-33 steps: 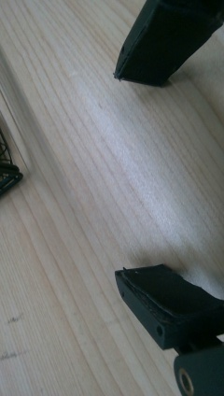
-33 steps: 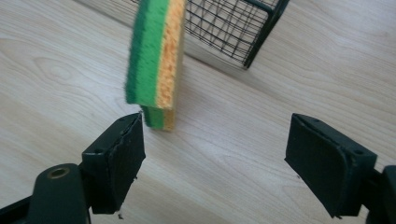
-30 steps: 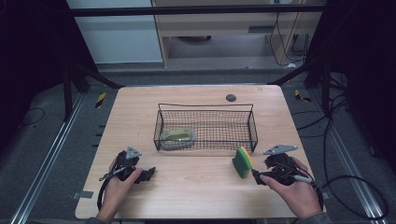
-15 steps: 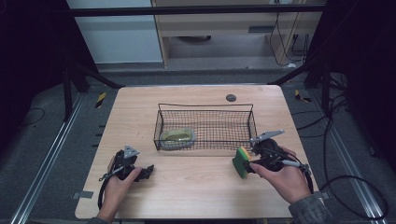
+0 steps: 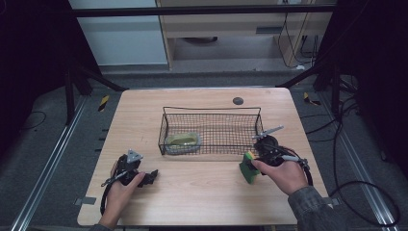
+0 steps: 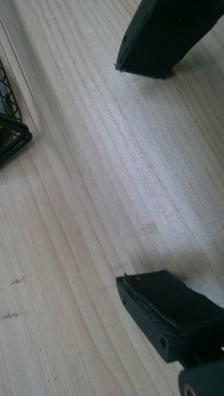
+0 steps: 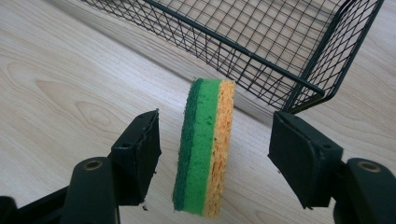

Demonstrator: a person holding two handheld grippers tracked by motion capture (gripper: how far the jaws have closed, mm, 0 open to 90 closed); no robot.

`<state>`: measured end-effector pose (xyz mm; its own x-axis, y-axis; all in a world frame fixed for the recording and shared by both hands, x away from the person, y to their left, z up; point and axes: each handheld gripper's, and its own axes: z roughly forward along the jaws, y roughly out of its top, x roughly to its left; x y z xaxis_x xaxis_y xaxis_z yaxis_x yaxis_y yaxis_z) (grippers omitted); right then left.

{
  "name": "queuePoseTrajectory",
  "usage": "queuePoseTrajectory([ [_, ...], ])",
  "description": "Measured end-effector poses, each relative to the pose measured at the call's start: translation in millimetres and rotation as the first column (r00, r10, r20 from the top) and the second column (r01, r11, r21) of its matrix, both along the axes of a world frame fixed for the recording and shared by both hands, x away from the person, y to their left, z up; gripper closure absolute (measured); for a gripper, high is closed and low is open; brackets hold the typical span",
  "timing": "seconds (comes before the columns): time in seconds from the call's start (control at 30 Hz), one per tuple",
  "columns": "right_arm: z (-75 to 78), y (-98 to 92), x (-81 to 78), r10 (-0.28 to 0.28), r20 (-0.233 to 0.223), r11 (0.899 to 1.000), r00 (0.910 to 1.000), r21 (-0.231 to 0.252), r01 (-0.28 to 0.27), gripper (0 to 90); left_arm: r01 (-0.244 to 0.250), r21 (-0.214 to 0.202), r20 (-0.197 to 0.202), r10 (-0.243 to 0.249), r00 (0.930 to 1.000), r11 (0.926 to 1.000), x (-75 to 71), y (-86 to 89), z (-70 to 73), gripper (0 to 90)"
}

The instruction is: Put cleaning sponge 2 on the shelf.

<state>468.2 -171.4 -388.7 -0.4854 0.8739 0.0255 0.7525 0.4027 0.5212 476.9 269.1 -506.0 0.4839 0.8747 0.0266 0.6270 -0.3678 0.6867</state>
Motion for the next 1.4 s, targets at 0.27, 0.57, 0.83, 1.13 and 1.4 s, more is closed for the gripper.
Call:
queuePoseTrajectory([
  [0.27, -13.8, 7.7, 8.0, 0.002, -0.029, 1.000, 0.9996, -0.030, -0.003, 37.9, -0.004, -0.011, 0.004, 0.004, 1.0000, 0.9999, 0.4, 0.1, -0.8, 0.0],
  [0.57, -25.1, 10.3, 13.7, -0.009, -0.052, 0.999, 0.9986, -0.041, 0.007, 40.9, -0.005, -0.013, 0.006, 0.005, 1.0000, 0.9999, 0.7, 0.3, -1.0, 0.0],
  [0.83, -31.0, 10.1, 15.2, -0.020, -0.087, 0.999, 0.9960, -0.029, 0.017, 45.5, -0.005, -0.014, 0.007, 0.005, 1.0000, 0.9999, 1.0, 0.5, -1.2, 0.0],
  [1.13, -31.3, 6.7, 15.8, 0.004, -0.107, 1.000, 0.9943, -0.005, -0.004, 64.1, -0.003, -0.008, 0.008, 0.003, 1.0000, 1.0000, 1.8, 1.0, -1.1, 0.0],
  [1.4, -10.8, -15.4, 7.7, -0.003, -0.060, 0.999, 0.9982, 0.033, 0.005, 64.2, -0.004, -0.009, 0.009, 0.004, 0.9999, 1.0000, 1.8, 1.0, -1.2, 0.0],
])
